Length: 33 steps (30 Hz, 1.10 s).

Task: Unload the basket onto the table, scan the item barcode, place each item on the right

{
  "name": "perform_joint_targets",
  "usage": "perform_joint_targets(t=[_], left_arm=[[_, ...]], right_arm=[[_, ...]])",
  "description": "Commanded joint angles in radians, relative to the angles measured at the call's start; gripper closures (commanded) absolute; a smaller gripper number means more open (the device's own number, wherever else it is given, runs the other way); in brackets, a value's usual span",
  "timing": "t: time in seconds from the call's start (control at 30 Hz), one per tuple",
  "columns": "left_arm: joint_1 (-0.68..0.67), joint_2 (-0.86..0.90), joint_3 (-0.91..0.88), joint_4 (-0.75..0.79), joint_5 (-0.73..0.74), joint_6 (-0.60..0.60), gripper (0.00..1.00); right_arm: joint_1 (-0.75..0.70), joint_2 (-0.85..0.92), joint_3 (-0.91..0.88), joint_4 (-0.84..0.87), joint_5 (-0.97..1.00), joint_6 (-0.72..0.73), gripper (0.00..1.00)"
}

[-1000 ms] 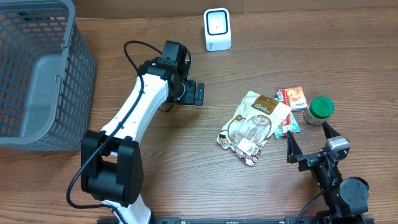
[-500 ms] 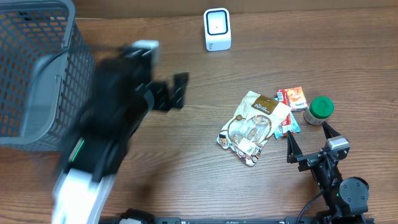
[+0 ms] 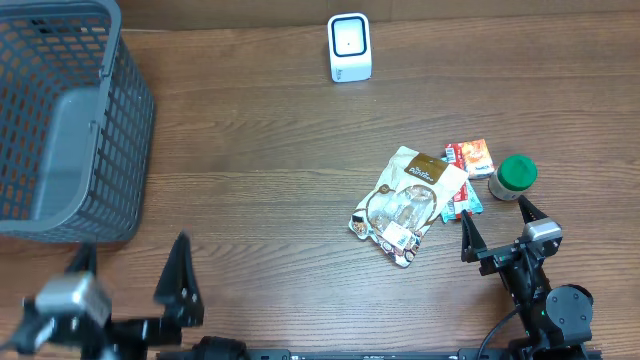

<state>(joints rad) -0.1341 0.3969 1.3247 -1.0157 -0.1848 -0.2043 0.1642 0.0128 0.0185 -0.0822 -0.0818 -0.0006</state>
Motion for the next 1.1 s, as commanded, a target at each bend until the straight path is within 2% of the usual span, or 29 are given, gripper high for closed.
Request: perform_joint_targets(t=[0.0, 0.1, 0.2, 0.47, 0.7, 0.83, 1.07], left_arm=[[0.048, -0.111, -0.118, 0.021, -0.025, -0.032, 0.00], [0.069, -0.203, -0.239, 0.108, -0.023, -0.064, 0.00], [0.084, -0.283, -0.370, 0.271, -0.005, -0.100, 0.00], [0.111, -0.393, -0.727, 0.940, 0.110, -0.099, 0.00], [0.122, -0.393, -0.961, 1.288, 0.126, -0.099, 0.00], [0.123, -0.393, -1.101, 1.372, 0.122, -0.099, 0.00], [0.123, -0.393, -1.266, 1.372, 0.130, -0.099, 0.00]], right_arm=[[-0.004, -0.009, -0.011, 0.005, -0.006, -0.007, 0.00], [-0.004, -0.009, -0.011, 0.005, -0.006, -0.008, 0.00], [-0.004, -0.009, -0.011, 0.005, -0.006, -0.008, 0.00], [-0.004, -0.009, -0.011, 0.005, -0.006, -0.008, 0.00], [-0.004, -0.009, -0.011, 0.005, -0.006, -0.008, 0.00], [-0.004, -0.009, -0.011, 0.005, -0.006, -0.008, 0.00], [-0.004, -0.009, -0.011, 0.005, -0.006, -0.008, 0.00]])
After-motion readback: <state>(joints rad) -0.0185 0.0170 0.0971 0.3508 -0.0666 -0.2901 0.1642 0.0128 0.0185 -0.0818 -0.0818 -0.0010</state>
